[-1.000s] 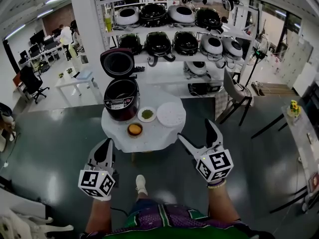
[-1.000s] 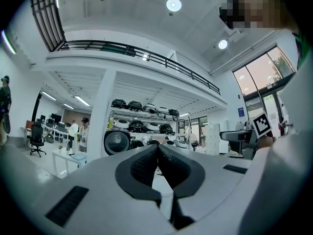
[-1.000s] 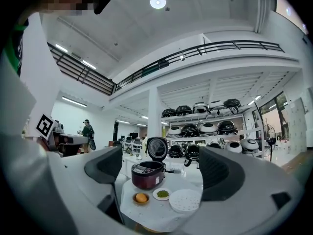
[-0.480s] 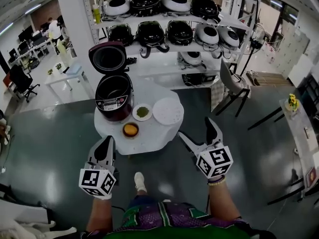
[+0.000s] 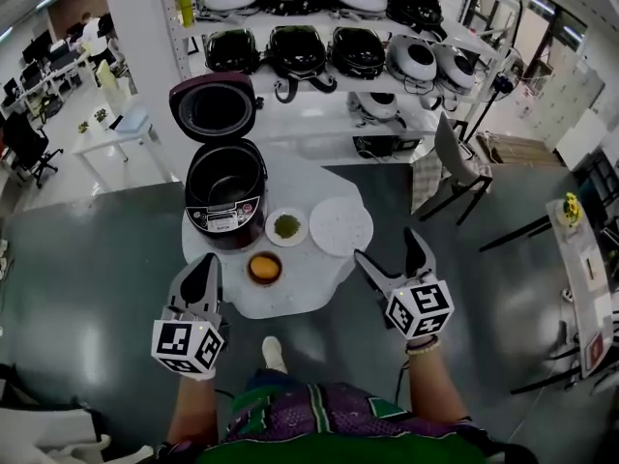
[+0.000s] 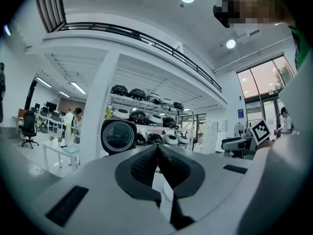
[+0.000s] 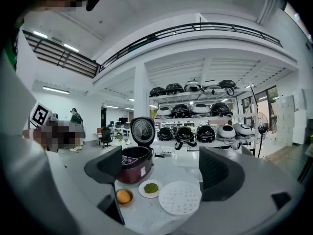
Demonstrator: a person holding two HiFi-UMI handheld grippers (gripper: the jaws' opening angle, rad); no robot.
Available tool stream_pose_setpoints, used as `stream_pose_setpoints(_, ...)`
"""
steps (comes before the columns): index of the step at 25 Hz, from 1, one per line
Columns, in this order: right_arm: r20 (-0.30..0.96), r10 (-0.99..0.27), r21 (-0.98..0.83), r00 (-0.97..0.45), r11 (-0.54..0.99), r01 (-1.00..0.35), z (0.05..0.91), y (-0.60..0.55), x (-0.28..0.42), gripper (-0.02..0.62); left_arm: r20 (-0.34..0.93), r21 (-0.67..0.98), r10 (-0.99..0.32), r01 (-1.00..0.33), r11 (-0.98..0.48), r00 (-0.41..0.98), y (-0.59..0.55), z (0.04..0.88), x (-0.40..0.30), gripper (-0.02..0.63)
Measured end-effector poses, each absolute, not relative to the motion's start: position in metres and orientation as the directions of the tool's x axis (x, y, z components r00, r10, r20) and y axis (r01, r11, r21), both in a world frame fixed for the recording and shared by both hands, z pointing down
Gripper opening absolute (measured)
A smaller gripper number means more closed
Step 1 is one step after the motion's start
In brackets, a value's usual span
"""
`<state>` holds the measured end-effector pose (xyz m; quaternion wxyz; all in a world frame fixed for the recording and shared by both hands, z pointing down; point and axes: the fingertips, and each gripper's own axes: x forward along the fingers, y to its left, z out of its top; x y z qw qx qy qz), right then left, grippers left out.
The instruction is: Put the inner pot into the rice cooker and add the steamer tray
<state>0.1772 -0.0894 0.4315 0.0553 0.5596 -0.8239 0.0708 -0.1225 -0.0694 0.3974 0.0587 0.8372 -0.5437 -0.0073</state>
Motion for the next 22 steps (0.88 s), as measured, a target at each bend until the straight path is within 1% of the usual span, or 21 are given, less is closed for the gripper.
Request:
stream_pose_setpoints(3, 0.196, -0.919, -0.063, -0.341, 0.335, -0.940, 0.438, -0.119, 0.167, 0.483, 0.057, 0.103, -0.901, -0.901, -0.422, 0.429, -0.107, 0.394, -0.136, 0.021)
stream_pose_setpoints(14, 0.293, -0.936, -0.092, -0.196, 0.176, -0.980, 0.482, -0.188, 0.155, 0.482, 0.074, 0.084, -0.816, -0.819, -0.568, 0.574, -0.210, 0.393, -0.157, 0.021)
stream_pose_setpoints(22, 0.353, -0.928, -0.087, -0.120, 0.095, -0.992, 0.516, -0.211, 0.164, 0.480, 0.081, 0.101, -0.762, -0.765, -0.635, 0.643, -0.245, 0.400, -0.146, 0.021)
